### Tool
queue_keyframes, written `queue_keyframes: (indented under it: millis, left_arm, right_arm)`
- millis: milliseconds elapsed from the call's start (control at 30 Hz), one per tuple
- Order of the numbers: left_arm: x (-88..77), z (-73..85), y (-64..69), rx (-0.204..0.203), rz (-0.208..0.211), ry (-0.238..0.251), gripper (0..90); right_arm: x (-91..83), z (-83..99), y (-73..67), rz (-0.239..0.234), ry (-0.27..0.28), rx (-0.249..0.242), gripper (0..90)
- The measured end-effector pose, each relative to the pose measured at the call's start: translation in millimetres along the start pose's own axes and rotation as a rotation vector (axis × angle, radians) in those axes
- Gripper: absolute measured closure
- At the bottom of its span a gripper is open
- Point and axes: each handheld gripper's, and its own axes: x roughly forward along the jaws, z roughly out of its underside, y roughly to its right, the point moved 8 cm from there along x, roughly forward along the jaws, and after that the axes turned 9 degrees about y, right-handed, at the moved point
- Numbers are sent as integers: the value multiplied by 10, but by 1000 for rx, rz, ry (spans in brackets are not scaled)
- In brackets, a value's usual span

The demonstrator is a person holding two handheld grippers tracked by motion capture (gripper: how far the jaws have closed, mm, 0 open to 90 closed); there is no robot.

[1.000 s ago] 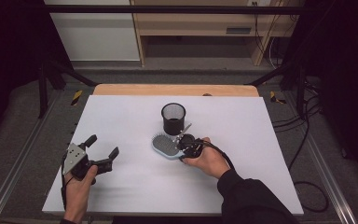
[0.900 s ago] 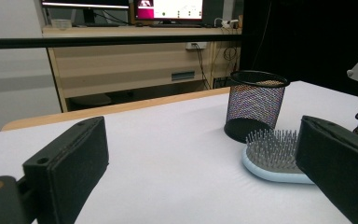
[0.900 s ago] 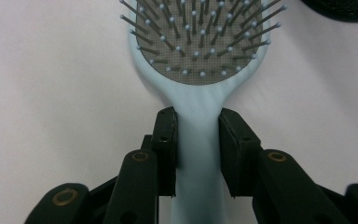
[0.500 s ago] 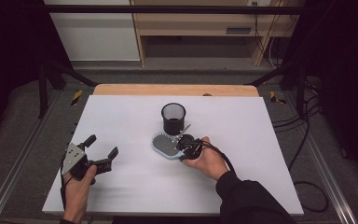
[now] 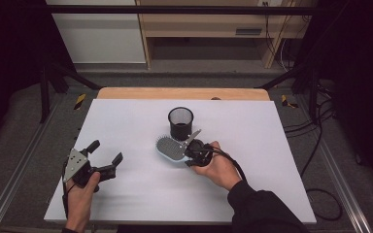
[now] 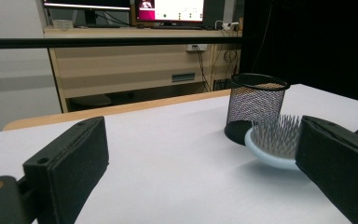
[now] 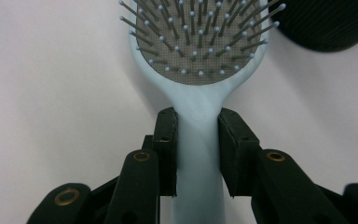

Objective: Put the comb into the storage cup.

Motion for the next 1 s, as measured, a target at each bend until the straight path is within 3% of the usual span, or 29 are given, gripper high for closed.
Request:
queue_keyframes:
  millis: [100,133,200,233,333,400,433,467,533,633,733,1000]
  left_arm:
    - [-3,-15,15,-12,5,4,26]
    - [-9,-24,21,-15,9,5,26]
    - [-19,-45,43,-25,16,8,26]
    - [-26,-57,52,-35,19,8,26]
    - [-27,-94,153,-98,65,9,28]
    - [-16,-102,189,-99,78,5,28]
    - [-3,-125,227,-102,85,8,28]
    - [7,-157,273,-103,97,14,28]
    - [48,-247,426,-91,138,11,28]
    - [82,-305,526,-88,161,13,28]
    - [170,-390,706,-61,192,6,28]
    - [355,-504,899,-76,207,5,28]
  right_arm:
    - [-67,-45,-7,0,38,2,703]
    - [-138,-89,-12,4,82,5,703]
    - [-172,-108,-11,9,103,7,703]
    - [-232,-138,-10,17,145,13,703]
    - [-293,-153,-12,26,196,17,703]
    - [-306,-151,-10,28,211,18,703]
    - [-321,-147,-3,35,246,23,703]
    - [-321,-147,-3,35,246,23,703]
    - [-338,-146,12,41,296,38,702]
    - [-347,-160,19,41,338,46,702]
    - [-352,-183,10,42,368,43,703]
    - [-363,-205,-7,45,434,57,703]
